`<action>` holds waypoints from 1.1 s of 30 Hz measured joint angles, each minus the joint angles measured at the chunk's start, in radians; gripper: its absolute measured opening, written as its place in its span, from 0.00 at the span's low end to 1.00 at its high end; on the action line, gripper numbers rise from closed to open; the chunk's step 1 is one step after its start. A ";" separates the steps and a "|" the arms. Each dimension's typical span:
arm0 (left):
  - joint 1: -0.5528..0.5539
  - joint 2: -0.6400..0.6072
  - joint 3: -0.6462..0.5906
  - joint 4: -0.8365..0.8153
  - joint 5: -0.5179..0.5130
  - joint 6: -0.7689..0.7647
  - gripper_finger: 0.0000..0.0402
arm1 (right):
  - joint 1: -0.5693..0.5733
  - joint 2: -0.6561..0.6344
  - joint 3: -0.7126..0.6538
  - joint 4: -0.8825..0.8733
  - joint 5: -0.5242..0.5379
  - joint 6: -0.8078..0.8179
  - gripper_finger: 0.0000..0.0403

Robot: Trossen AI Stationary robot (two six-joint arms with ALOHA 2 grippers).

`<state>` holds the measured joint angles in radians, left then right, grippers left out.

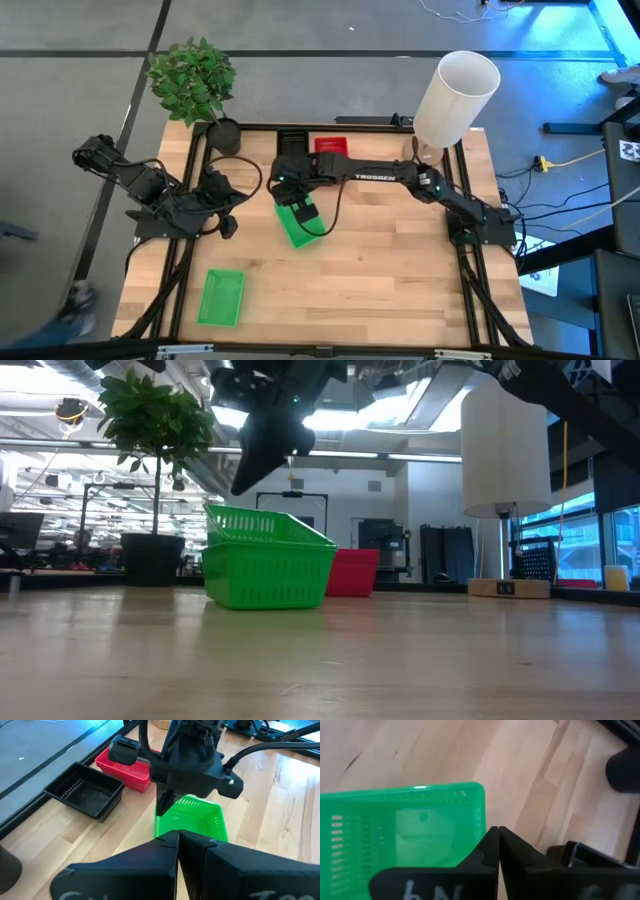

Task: Stack baskets by color
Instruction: Stack the bottom right green bin on the top left green bin, then stack the bottom green bin on the top stacked green bins

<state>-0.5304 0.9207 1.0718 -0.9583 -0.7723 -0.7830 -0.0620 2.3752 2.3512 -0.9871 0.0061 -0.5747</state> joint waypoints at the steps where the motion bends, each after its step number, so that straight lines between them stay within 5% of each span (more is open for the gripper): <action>1: 0.000 0.000 0.000 0.000 0.000 0.000 0.00 | 0.000 0.003 0.000 0.000 -0.002 0.016 0.02; 9: 0.000 0.000 0.000 -0.002 0.000 0.000 0.00 | -0.025 0.061 0.000 0.002 -0.103 0.024 0.00; 15: 0.000 0.000 0.000 -0.009 0.000 0.000 0.00 | -0.025 0.088 -0.001 0.010 -0.082 0.016 0.00; 29: 0.000 0.000 0.000 -0.064 0.042 -0.027 0.00 | 0.036 -0.071 0.005 0.008 -0.064 0.078 0.00; 33: 0.000 0.000 0.000 -0.075 0.119 -0.047 0.00 | 0.062 -0.072 0.005 0.014 -0.210 0.100 0.00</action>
<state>-0.5308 0.9207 1.0714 -1.0338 -0.6537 -0.8296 0.0004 2.3037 2.3564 -0.9732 -0.2040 -0.4751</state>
